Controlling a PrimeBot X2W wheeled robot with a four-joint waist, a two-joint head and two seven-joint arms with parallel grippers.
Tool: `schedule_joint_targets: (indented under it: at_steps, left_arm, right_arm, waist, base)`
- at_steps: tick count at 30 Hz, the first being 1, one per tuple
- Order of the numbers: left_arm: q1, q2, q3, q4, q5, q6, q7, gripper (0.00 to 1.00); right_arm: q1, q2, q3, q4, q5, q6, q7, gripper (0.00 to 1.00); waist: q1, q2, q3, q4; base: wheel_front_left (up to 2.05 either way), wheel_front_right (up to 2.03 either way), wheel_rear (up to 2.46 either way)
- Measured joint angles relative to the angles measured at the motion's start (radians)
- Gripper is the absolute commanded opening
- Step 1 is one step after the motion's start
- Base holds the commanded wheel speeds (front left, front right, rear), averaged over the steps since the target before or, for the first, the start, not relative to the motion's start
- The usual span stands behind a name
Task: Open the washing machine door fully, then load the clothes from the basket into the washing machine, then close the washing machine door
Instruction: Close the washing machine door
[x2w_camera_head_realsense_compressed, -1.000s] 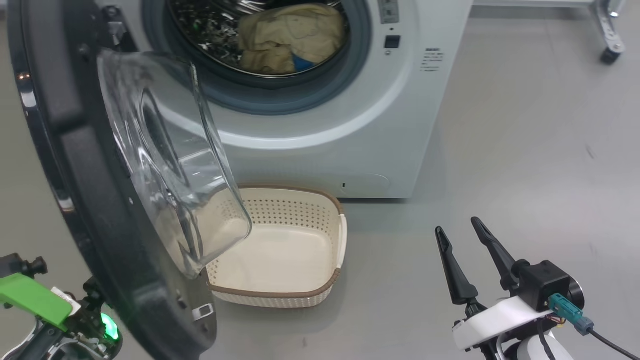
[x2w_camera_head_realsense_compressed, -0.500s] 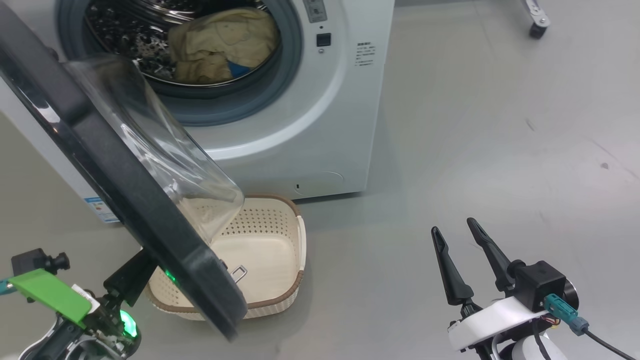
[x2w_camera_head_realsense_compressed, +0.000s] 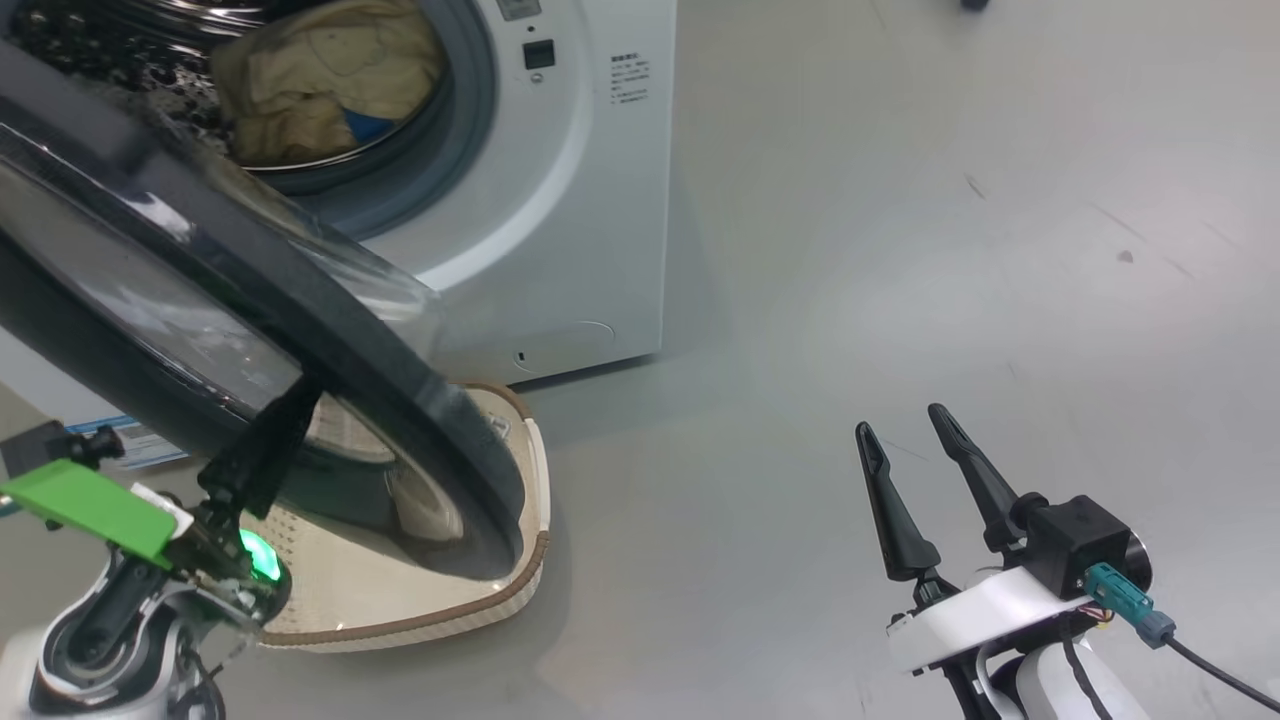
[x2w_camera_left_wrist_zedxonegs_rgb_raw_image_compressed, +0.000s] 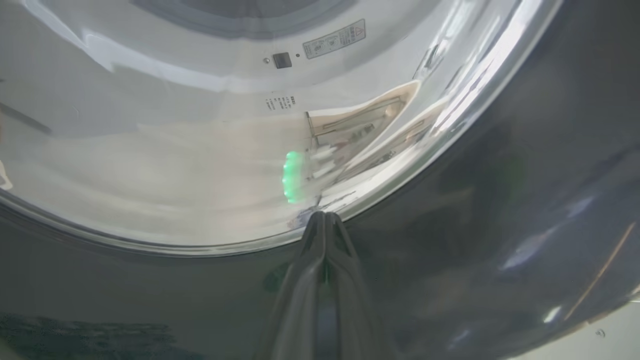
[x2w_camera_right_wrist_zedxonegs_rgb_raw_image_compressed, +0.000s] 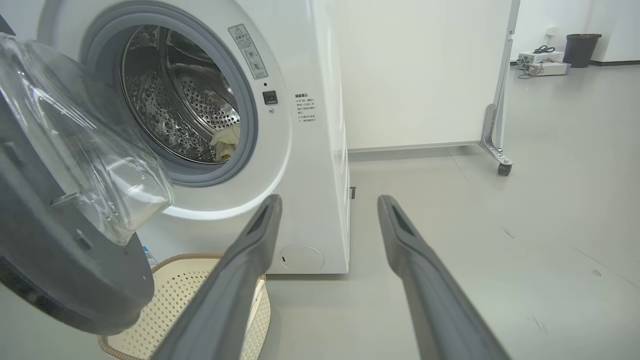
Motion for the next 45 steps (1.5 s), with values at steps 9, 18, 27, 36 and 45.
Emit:
schedule_joint_targets:
  at_steps: [9, 18, 27, 36, 45]
  left_arm:
    - [-0.102, -0.006, 0.0, 0.026, 0.028, 0.001, -0.037, 0.0]
    - [-0.245, -0.014, 0.003, 0.053, 0.089, 0.0, -0.098, 0.0]
    - [-0.41, -0.046, 0.002, 0.114, 0.167, -0.001, -0.184, 0.0]
    - [-0.483, -0.06, 0.01, 0.188, 0.198, -0.001, -0.252, 0.0]
    - [-0.544, -0.058, 0.039, 0.249, 0.248, -0.001, -0.322, 0.0]
  right_arm:
    - [-0.034, 0.001, 0.0, -0.008, 0.009, 0.006, -0.002, 1.0]
    - [-0.074, 0.003, -0.015, -0.025, 0.018, 0.01, -0.007, 1.0]
    - [-0.123, 0.004, -0.02, -0.03, 0.018, 0.015, -0.01, 1.0]
    - [-0.149, 0.005, -0.035, -0.009, 0.024, 0.022, -0.015, 1.0]
    - [-0.176, 0.009, -0.02, 0.008, 0.024, 0.024, -0.015, 1.0]
  waist:
    - [0.0, 0.0, 0.055, -0.056]
    - [0.0, 0.0, 0.14, -0.114]
    - [0.0, 0.0, 0.23, -0.167]
    - [0.0001, 0.0, 0.28, -0.209]
    - [0.0, 0.0, 0.285, -0.24]
  base:
    - [0.0, 0.0, 0.0]
    - [0.0, 0.0, 0.0]
    - [0.0, 0.0, 0.0]
    - [0.0, 0.0, 0.0]
    - [0.0, 0.0, 0.0]
